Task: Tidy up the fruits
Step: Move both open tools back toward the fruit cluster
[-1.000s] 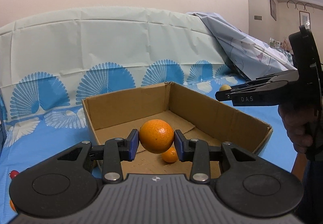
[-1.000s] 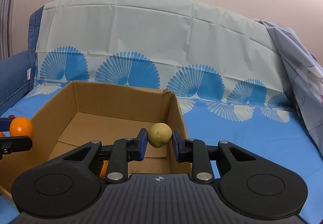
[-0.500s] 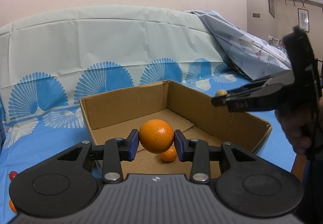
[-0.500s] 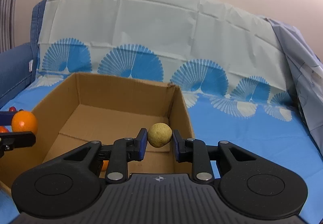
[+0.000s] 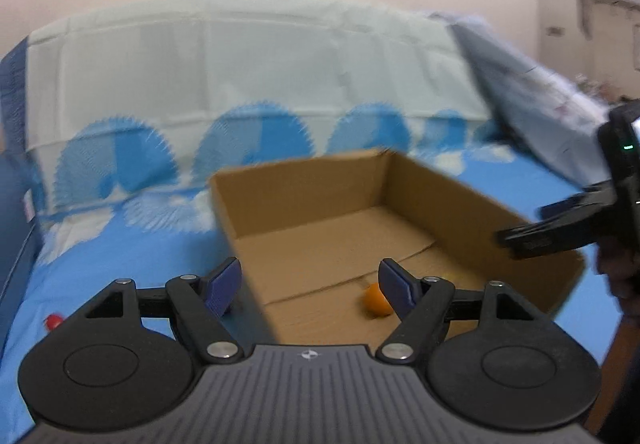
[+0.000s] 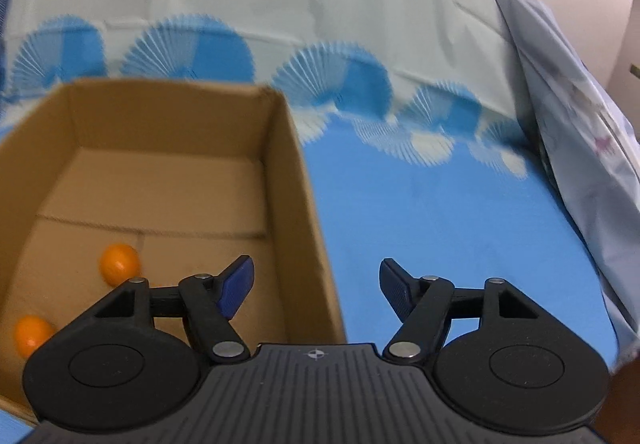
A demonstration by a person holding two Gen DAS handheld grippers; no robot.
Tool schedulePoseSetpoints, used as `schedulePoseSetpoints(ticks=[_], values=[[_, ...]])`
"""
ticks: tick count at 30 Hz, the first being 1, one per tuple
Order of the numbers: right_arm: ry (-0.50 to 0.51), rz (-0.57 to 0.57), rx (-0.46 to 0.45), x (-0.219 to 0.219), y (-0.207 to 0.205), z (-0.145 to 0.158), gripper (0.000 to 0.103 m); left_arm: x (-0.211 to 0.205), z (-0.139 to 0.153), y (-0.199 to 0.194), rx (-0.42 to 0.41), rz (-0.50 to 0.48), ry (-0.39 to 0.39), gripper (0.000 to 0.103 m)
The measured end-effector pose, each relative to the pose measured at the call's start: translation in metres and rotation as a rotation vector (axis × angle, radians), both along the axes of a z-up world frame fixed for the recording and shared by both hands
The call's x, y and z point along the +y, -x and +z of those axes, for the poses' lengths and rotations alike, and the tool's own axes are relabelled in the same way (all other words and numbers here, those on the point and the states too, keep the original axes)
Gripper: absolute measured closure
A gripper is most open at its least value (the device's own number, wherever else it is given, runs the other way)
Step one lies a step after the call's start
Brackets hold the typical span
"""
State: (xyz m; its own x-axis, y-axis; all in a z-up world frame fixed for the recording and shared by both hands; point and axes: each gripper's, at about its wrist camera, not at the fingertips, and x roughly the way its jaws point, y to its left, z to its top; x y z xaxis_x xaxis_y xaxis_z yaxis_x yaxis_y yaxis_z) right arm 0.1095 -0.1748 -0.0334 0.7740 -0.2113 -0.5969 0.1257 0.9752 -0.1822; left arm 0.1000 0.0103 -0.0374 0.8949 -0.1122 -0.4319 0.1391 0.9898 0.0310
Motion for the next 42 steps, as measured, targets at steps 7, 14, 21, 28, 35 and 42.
schedulePoseSetpoints(ticks=[7, 14, 21, 28, 35, 42], values=[[-0.018, -0.043, 0.083, -0.009, -0.001, -0.01, 0.066, 0.002, -0.017, -0.014, 0.149, -0.04, 0.01, 0.024], [-0.053, 0.016, 0.097, -0.01, 0.007, -0.009, 0.083, -0.003, -0.023, -0.01, 0.134, -0.063, -0.041, 0.024], [-0.061, -0.023, 0.088, -0.019, 0.015, -0.005, 0.083, -0.007, -0.023, -0.009, 0.126, -0.101, -0.028, 0.026], [-0.047, -0.034, 0.089, -0.021, 0.015, -0.007, 0.081, -0.006, -0.022, -0.007, 0.11, -0.114, -0.023, 0.026], [0.008, -0.013, -0.016, -0.008, 0.027, 0.007, 0.055, -0.003, -0.019, -0.003, 0.079, -0.104, -0.022, 0.026], [0.046, 0.015, -0.168, 0.002, 0.048, 0.027, 0.043, 0.003, -0.009, 0.005, 0.036, -0.102, -0.004, 0.025]])
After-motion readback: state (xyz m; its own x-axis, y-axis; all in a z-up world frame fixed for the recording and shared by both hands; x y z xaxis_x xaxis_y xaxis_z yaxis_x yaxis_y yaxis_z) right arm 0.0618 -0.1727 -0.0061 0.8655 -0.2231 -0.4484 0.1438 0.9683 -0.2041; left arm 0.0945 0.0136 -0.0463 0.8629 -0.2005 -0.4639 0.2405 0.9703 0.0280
